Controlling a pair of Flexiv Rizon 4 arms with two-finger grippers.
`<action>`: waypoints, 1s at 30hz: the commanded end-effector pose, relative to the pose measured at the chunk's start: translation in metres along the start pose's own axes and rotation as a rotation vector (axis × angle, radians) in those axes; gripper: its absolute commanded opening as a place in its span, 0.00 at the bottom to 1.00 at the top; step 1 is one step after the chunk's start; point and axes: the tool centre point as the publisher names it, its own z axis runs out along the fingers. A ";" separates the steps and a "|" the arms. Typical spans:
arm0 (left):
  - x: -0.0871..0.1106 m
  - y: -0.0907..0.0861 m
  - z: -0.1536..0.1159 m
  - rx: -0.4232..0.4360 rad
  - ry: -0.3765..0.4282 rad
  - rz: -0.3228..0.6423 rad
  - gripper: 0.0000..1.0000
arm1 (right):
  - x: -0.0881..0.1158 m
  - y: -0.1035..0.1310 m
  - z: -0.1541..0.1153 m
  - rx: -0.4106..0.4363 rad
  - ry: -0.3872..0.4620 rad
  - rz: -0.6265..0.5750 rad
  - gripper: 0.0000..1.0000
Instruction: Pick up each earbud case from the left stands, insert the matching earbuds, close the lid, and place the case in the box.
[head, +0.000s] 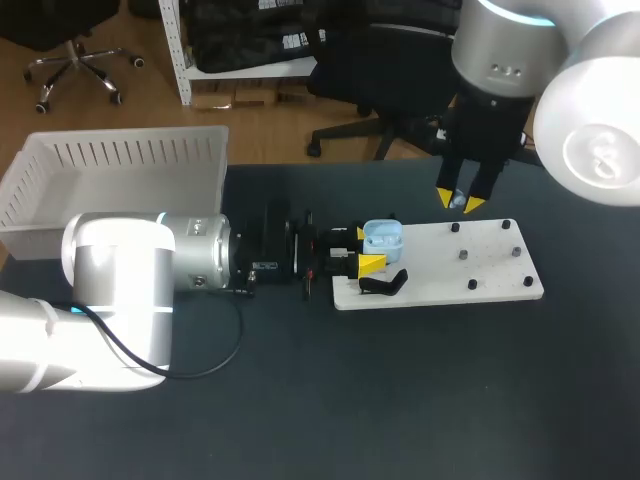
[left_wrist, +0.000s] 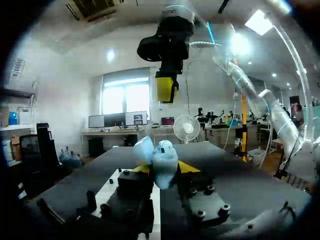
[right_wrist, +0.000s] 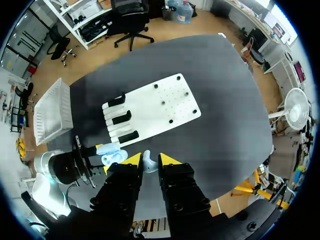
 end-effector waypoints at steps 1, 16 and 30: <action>0.000 -0.002 0.000 -0.009 -0.003 0.003 0.00 | 0.006 0.011 0.001 0.013 0.010 -0.054 0.00; 0.000 -0.002 0.000 -0.009 -0.003 0.003 0.00 | 0.031 0.068 0.014 0.102 0.020 -0.276 0.00; 0.000 -0.002 0.000 -0.009 -0.003 0.003 0.00 | 0.047 0.078 0.035 0.103 0.024 -0.280 0.00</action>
